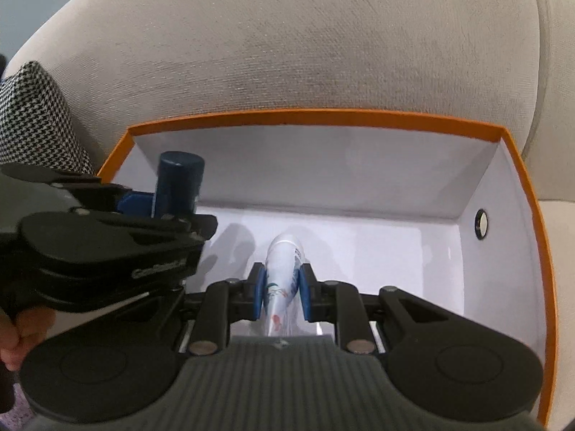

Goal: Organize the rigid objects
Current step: 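Lift the deodorant can and white container and carry both over the orange box, then lower the can into the box with the left tool while the right tool places the container beside it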

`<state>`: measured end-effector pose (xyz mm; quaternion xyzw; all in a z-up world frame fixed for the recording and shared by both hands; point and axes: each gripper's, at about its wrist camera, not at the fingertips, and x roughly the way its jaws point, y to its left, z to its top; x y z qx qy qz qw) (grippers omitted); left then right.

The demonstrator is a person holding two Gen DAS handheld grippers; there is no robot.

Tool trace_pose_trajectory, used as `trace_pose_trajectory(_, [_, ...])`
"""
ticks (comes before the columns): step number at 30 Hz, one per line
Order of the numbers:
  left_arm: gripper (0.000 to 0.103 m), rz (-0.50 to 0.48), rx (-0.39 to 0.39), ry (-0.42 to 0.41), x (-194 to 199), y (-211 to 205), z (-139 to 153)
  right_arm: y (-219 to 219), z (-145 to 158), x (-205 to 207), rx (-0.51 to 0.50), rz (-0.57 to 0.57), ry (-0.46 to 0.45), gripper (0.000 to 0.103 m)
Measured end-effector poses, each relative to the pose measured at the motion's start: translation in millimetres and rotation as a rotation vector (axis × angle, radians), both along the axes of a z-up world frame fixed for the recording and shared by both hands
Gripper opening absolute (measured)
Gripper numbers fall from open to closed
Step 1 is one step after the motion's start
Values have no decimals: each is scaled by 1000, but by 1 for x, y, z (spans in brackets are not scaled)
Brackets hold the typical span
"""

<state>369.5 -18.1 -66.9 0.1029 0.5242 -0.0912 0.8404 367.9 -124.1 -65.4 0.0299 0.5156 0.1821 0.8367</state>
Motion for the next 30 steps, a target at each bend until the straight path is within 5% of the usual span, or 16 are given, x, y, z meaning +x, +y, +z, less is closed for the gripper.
trace_pose_trajectory(7, [48,-30,-82,22,-1,8,-1,10,-3,10,-48,42,26,21])
trace_pose_trajectory(13, [57,-5,-189,-15,-9,33,28,24,-10,23,-101,96,106,21])
trace_pose_trajectory(22, [68,95,-156,-108,-12,64,68,36,-26,49,-48,11,193,21])
trace_pose_trajectory(25, [64,133,-138,-82,-15,74,69,48,-30,60,-15,-36,204,21])
trace_pose_trajectory(30, [41,143,-182,-18,-22,83,59,69,-37,67,28,-58,208,21])
